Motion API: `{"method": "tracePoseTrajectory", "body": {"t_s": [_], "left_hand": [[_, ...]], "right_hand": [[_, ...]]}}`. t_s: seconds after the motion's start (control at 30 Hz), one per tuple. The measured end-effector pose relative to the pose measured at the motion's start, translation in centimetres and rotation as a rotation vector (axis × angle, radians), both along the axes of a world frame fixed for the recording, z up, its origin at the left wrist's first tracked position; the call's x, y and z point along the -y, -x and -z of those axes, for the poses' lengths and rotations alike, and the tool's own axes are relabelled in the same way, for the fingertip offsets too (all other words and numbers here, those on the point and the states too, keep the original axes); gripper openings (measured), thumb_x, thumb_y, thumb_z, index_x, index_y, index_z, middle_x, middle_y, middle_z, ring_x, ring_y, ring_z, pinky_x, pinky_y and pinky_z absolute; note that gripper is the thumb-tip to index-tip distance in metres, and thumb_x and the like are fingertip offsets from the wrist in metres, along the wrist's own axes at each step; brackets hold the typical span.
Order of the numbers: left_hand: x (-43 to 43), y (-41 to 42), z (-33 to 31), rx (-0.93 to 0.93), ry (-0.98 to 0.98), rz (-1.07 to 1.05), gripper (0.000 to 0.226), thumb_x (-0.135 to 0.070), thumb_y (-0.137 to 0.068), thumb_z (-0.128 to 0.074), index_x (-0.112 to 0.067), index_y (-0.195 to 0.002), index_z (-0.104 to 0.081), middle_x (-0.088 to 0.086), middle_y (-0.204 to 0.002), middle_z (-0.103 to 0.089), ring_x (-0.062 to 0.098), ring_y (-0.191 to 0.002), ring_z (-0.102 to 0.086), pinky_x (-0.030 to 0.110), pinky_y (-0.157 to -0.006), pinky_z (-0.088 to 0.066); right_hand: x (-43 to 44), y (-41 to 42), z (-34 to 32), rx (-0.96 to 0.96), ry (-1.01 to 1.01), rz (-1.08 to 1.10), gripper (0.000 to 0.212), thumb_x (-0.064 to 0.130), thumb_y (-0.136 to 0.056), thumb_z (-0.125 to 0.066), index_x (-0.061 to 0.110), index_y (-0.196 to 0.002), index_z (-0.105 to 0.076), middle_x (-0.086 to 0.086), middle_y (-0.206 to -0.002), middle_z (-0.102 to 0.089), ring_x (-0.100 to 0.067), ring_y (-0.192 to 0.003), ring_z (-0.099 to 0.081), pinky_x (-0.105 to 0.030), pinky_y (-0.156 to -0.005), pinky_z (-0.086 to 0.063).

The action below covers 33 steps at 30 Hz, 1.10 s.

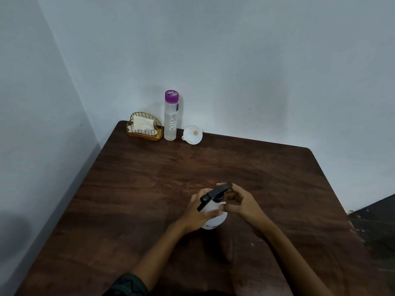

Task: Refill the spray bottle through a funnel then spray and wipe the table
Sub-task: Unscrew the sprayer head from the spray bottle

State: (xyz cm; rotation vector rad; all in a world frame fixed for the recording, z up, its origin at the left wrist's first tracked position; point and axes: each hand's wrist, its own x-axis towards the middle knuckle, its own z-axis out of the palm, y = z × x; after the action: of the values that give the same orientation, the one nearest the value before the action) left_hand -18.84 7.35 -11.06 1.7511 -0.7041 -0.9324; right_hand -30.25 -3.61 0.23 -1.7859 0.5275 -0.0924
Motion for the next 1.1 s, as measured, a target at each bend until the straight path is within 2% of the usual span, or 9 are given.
{"method": "tracePoseTrajectory", "body": {"t_s": [0.17,0.27,0.33,0.43,0.53,0.7,0.87,0.97,1.1], "left_hand": [[-0.3,-0.1,0.0,0.003,-0.02,0.023,0.072,-0.066,-0.065,-0.075,-0.047,-0.126,-0.044,-0.01,-0.131,-0.046,0.014,-0.124,-0.046,0.047,-0.101,-0.045],[-0.5,-0.1,-0.6,0.04,-0.038,0.05,0.055,-0.043,-0.079,-0.072,-0.048,-0.12,-0.036,-0.03,-0.118,-0.032,0.012,-0.127,-0.033,0.041,-0.107,-0.037],[-0.6,0.0,-0.9,0.09,-0.03,0.063,0.052,-0.037,-0.082,-0.07,-0.046,-0.119,-0.035,-0.032,-0.113,-0.028,0.013,-0.129,-0.029,0.042,-0.109,-0.033],[-0.7,0.0,-0.8,0.052,-0.019,0.056,0.055,-0.05,-0.074,-0.073,-0.051,-0.117,-0.04,-0.022,-0.123,-0.034,0.013,-0.128,-0.033,0.044,-0.108,-0.036],[-0.4,0.0,-0.5,0.008,0.019,0.031,0.068,-0.066,-0.063,-0.074,-0.049,-0.122,-0.045,-0.01,-0.133,-0.044,0.012,-0.125,-0.043,0.046,-0.103,-0.043],[-0.3,-0.1,-0.4,-0.009,0.015,0.017,0.072,-0.069,-0.06,-0.074,-0.051,-0.123,-0.044,-0.009,-0.133,-0.044,0.013,-0.124,-0.045,0.046,-0.102,-0.045],[-0.3,-0.1,-0.2,-0.015,0.029,0.02,0.072,-0.069,-0.059,-0.074,-0.051,-0.122,-0.044,-0.009,-0.134,-0.043,0.013,-0.125,-0.044,0.046,-0.104,-0.042],[-0.3,0.0,0.0,-0.01,0.029,0.042,0.073,-0.072,-0.06,-0.072,-0.049,-0.125,-0.045,-0.009,-0.134,-0.046,0.012,-0.126,-0.043,0.047,-0.104,-0.042],[-0.4,-0.1,-0.2,0.0,0.045,0.042,0.07,-0.071,-0.062,-0.07,-0.049,-0.123,-0.044,-0.007,-0.133,-0.045,0.013,-0.125,-0.044,0.047,-0.103,-0.043]], "right_hand": [[-0.4,-0.7,0.2,0.069,0.054,0.041,0.027,0.016,-0.074,-0.077,0.021,-0.095,-0.059,-0.001,-0.099,-0.065,-0.017,-0.095,-0.061,-0.03,-0.081,-0.052],[-0.1,-0.5,-0.1,0.058,0.048,0.004,0.024,0.013,-0.078,-0.073,0.018,-0.099,-0.063,-0.002,-0.101,-0.065,-0.016,-0.096,-0.061,-0.029,-0.081,-0.052],[0.1,-0.2,-0.3,0.029,0.026,-0.026,0.026,0.014,-0.082,-0.068,0.02,-0.107,-0.064,0.0,-0.108,-0.064,-0.013,-0.099,-0.061,-0.026,-0.082,-0.051],[0.2,0.1,-0.3,0.002,-0.022,-0.04,0.03,0.011,-0.086,-0.062,0.022,-0.114,-0.061,0.002,-0.115,-0.061,-0.009,-0.102,-0.06,-0.025,-0.083,-0.05],[-0.4,-0.2,-0.2,0.0,0.017,0.009,0.04,0.013,-0.078,-0.072,0.026,-0.113,-0.056,0.003,-0.11,-0.063,-0.009,-0.1,-0.06,-0.026,-0.083,-0.051],[-0.5,-0.7,-0.2,0.056,0.074,0.004,0.029,0.008,-0.076,-0.074,0.012,-0.102,-0.06,-0.009,-0.1,-0.064,-0.02,-0.093,-0.061,-0.032,-0.079,-0.052],[0.3,0.0,-0.4,-0.018,0.021,-0.063,0.027,0.01,-0.085,-0.063,0.017,-0.111,-0.06,-0.005,-0.108,-0.065,-0.013,-0.098,-0.061,-0.028,-0.084,-0.051],[-0.1,-0.1,-0.3,-0.02,0.039,-0.021,0.039,0.008,-0.081,-0.067,0.026,-0.114,-0.058,0.003,-0.108,-0.064,-0.006,-0.098,-0.06,-0.024,-0.083,-0.049],[-0.8,-0.6,0.0,0.029,0.059,0.048,0.038,0.015,-0.073,-0.077,0.022,-0.103,-0.055,-0.004,-0.104,-0.063,-0.019,-0.098,-0.06,-0.035,-0.085,-0.052]]}}
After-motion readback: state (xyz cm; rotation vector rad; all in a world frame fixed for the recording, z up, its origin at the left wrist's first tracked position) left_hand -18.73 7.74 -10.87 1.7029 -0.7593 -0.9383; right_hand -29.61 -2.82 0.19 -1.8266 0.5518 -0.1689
